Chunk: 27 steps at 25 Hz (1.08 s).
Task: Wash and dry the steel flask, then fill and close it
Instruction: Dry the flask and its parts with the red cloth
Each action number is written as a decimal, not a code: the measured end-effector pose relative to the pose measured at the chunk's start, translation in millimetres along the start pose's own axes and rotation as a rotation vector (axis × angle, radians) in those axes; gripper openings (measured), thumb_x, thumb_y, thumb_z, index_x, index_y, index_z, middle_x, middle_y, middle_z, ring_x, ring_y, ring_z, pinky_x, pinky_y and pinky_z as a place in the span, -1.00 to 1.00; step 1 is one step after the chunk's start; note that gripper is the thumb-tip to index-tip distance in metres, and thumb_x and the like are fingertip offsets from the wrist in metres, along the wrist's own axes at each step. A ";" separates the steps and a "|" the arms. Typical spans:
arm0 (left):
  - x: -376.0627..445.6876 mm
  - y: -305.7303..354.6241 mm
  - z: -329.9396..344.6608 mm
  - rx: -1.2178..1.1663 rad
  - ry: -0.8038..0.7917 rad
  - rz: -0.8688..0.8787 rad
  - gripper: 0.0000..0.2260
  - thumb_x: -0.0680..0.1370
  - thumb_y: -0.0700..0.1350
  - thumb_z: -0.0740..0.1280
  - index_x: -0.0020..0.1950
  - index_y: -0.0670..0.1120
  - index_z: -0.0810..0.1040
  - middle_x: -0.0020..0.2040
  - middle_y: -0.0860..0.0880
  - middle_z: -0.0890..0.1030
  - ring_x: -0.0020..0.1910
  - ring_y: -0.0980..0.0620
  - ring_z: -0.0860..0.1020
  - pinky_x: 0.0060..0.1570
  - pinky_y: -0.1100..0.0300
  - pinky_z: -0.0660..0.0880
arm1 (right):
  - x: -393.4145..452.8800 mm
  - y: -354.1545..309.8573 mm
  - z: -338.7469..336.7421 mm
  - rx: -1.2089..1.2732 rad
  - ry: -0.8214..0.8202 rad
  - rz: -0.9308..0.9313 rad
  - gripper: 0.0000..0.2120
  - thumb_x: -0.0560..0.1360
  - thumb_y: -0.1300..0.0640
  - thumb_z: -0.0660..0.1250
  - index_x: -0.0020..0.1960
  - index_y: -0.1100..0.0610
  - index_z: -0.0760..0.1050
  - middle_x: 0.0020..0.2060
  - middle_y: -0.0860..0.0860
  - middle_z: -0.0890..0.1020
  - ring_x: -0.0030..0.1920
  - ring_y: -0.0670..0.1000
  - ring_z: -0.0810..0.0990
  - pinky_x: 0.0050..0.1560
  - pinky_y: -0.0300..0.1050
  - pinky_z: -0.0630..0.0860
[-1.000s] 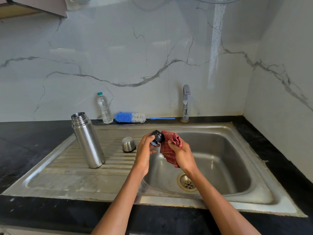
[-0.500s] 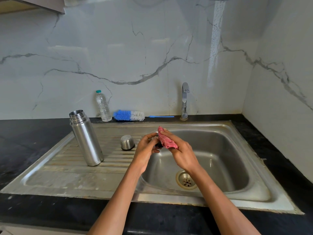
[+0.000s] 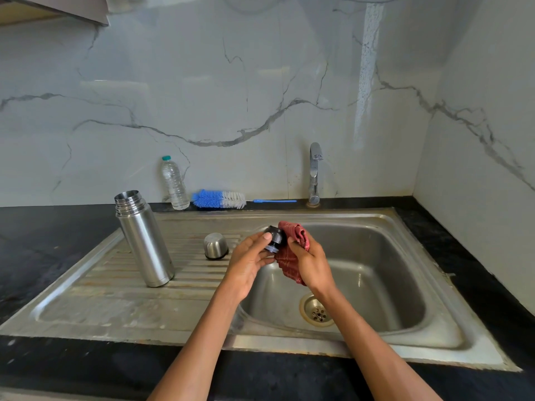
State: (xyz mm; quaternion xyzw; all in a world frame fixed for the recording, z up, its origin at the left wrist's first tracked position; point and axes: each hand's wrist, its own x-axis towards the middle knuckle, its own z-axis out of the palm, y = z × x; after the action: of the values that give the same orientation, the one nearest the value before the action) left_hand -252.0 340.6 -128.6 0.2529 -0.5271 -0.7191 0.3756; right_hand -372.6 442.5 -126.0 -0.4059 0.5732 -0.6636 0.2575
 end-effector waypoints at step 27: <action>-28.8 28.6 -122.6 1.192 0.172 0.008 -0.36 0.50 -0.12 0.52 0.52 0.01 0.36 0.46 -0.04 0.45 0.40 -0.01 0.45 0.33 0.16 0.34 | -13.4 3.0 46.6 0.216 -0.131 0.335 -0.81 0.65 0.11 0.31 0.19 0.17 0.58 -0.11 0.09 0.76 -0.11 0.11 0.76 -0.05 0.01 0.67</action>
State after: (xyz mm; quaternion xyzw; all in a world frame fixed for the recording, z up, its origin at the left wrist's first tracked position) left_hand -134.1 289.6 -141.2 0.4751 -0.8081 -0.2753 0.2133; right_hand -327.0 427.0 -131.5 -0.3174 0.5399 -0.6414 0.4431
